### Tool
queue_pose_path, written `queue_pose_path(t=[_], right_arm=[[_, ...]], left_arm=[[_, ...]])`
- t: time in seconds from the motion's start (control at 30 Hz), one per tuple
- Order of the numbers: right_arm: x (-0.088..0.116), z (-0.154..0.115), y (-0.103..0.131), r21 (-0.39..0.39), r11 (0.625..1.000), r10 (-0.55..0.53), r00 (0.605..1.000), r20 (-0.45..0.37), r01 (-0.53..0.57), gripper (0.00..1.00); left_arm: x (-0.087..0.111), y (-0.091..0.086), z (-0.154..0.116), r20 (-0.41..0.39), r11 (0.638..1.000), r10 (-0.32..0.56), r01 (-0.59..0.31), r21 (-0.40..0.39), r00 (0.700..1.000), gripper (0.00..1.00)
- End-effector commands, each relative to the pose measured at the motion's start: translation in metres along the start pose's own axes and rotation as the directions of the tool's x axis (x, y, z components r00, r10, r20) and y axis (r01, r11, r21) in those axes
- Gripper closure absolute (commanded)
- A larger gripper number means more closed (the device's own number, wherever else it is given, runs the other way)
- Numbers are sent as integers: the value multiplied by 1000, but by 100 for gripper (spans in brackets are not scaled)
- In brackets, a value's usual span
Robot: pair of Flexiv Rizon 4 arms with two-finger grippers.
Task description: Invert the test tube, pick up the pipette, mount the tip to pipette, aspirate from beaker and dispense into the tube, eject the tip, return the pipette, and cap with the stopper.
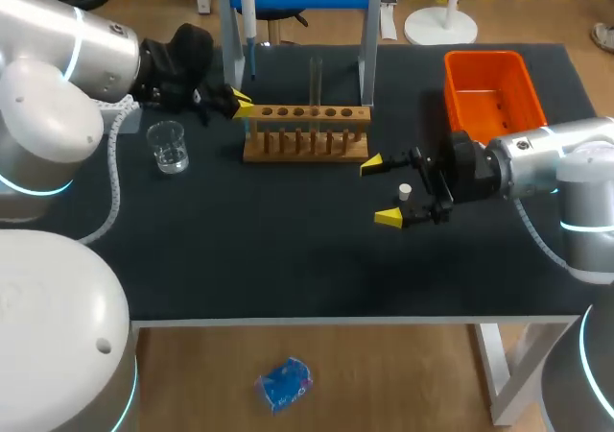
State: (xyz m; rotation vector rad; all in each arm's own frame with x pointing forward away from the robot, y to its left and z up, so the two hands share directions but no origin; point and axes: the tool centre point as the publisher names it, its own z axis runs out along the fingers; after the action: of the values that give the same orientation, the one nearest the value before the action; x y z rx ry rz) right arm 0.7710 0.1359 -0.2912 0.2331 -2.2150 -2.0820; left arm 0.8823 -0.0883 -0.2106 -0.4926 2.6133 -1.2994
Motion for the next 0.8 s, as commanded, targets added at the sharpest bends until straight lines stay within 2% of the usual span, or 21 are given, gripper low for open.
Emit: queue_pose_path(t=[0.03, 0.1, 0.27, 0.6, 0.73, 0.8], right_arm=[[0, 0, 0, 1, 1000, -1, 1000, 0, 1, 0], [0, 0, 0, 1, 1000, -1, 1000, 0, 1, 0], [0, 0, 0, 1, 1000, -1, 1000, 0, 1, 0], [0, 0, 0, -10, 1000, 4, 1000, -8, -4, 0], [-3, 2, -1, -13, 1000, 14, 1000, -13, -14, 0], [-6, 4, -2, -14, 1000, 16, 1000, -10, -16, 0]], left_arm=[[0, -1, -1, -1, 1000, -1, 1, -3, 1000, 100], [-1, -2, 8, -15, 999, 9, -10, -38, 1000, 100], [11, -10, 23, -55, 999, 17, -20, -41, 998, 100], [57, -15, 53, -133, 998, 45, -51, -41, 990, 100], [73, -20, 60, -147, 997, 63, -67, -23, 987, 100], [78, -22, 64, -126, 996, 77, -83, -43, 989, 100]])
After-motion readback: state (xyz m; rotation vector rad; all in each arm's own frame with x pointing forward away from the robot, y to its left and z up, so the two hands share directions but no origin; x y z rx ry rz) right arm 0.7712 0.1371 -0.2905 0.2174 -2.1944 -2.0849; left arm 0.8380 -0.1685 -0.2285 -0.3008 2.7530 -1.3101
